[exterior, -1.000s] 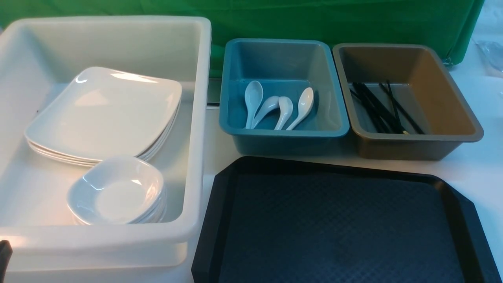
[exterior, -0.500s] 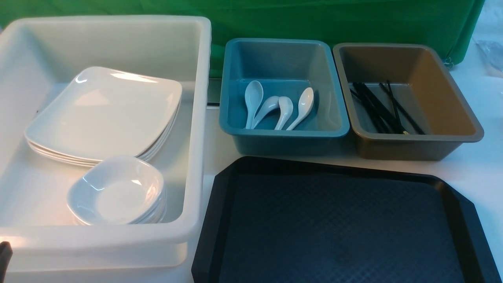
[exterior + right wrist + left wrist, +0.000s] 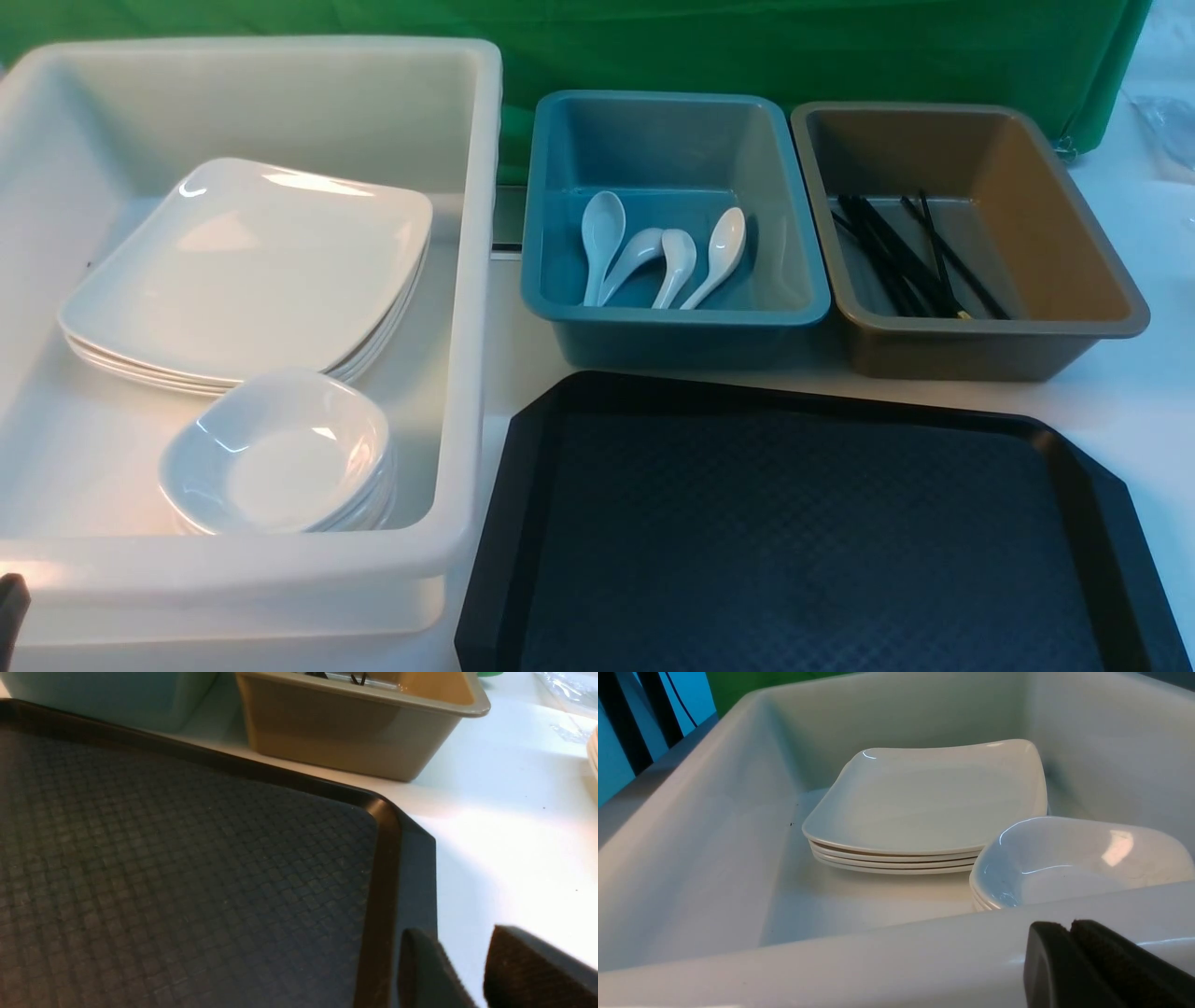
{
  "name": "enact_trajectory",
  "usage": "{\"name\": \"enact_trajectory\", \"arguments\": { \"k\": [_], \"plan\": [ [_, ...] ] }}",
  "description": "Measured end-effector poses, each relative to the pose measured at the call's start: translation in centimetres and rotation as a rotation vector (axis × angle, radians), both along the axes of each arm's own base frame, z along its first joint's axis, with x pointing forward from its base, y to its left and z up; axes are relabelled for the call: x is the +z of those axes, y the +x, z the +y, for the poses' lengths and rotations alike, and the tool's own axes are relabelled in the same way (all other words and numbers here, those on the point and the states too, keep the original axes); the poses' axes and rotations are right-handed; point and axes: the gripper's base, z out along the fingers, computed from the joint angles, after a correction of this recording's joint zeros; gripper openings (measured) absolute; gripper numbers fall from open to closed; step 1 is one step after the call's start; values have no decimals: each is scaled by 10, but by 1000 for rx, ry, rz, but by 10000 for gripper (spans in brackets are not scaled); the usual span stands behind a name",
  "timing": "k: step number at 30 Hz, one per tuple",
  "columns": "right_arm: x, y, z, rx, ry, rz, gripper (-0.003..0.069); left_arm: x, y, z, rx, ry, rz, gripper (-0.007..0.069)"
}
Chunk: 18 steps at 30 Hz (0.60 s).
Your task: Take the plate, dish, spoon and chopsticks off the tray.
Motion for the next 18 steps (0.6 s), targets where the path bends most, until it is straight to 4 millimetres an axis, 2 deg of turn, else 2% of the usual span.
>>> {"name": "enact_trajectory", "arguments": {
  "k": [18],
  "plan": [
    [0,0,0,-5,14,1,238,0,0,0,0,1,0,17]
  ]
}}
